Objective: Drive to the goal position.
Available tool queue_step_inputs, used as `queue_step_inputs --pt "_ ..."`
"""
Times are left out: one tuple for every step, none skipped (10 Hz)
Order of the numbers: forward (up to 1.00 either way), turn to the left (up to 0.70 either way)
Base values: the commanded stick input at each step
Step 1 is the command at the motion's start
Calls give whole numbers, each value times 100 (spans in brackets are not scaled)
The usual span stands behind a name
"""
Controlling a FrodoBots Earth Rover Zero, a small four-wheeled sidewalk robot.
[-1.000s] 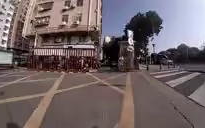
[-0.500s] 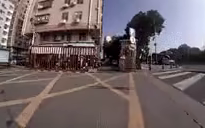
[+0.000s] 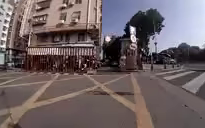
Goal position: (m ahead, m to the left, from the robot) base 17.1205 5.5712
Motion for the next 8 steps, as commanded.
queue_step_inputs --pt "70 0" --pt "70 0" --pt "70 0" --pt "70 0" --pt "70 0" --pt "70 0" --pt "70 0" --pt "70 0"
